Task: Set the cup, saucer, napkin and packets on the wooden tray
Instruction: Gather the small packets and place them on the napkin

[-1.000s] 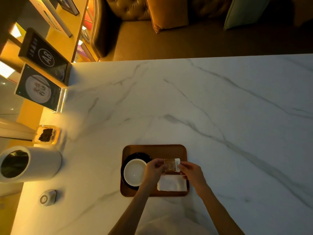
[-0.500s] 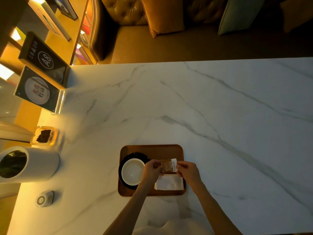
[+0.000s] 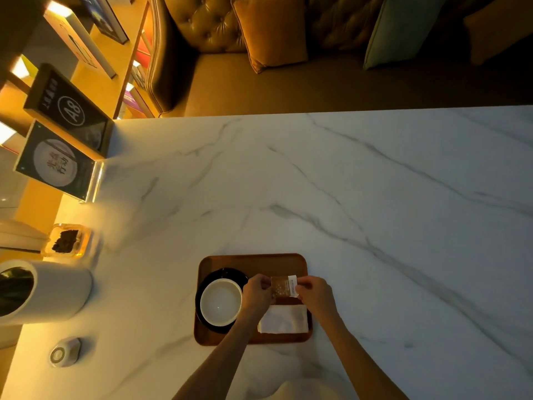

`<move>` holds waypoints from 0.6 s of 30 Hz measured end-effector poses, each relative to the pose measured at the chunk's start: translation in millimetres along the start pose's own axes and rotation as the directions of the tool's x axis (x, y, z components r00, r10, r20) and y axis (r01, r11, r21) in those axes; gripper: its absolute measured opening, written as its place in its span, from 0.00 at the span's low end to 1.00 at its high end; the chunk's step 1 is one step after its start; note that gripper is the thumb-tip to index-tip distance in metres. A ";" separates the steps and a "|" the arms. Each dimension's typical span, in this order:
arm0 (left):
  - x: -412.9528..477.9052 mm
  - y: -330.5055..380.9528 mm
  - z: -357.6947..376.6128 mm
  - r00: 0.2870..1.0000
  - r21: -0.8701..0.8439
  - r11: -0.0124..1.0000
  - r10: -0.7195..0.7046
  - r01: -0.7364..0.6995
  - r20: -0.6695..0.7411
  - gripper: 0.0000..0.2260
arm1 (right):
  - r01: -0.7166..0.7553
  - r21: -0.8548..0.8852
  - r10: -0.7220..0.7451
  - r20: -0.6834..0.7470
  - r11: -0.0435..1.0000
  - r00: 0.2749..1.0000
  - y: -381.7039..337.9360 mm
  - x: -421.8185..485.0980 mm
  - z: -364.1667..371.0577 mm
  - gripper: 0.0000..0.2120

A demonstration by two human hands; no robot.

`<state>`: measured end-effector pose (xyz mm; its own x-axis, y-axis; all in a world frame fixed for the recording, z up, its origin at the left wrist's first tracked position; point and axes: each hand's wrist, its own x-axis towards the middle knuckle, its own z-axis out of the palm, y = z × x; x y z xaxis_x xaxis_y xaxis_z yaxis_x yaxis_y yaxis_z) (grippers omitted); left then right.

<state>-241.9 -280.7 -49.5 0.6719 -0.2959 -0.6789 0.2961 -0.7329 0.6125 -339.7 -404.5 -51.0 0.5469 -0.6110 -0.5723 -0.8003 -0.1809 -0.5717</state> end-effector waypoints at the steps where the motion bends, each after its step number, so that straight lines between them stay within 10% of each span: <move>1: 1.4 0.0 1.7 1.000 0.011 1.000 0.002 -0.002 -0.003 0.05 | 0.002 -0.012 -0.002 -0.008 1.000 1.000 -0.5 -0.2 1.7 0.12; 18: 21.3 -3.2 13.8 0.995 0.296 0.951 0.100 -0.087 -0.029 0.04 | 0.070 -0.090 -0.069 0.016 0.993 0.997 1.5 19.6 19.4 0.16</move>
<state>-237.8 -293.1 -71.4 0.7176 -0.3496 -0.6023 0.0222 -0.8529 0.5215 -325.4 -401.9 -74.5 0.6047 -0.5847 -0.5407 -0.7787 -0.2918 -0.5553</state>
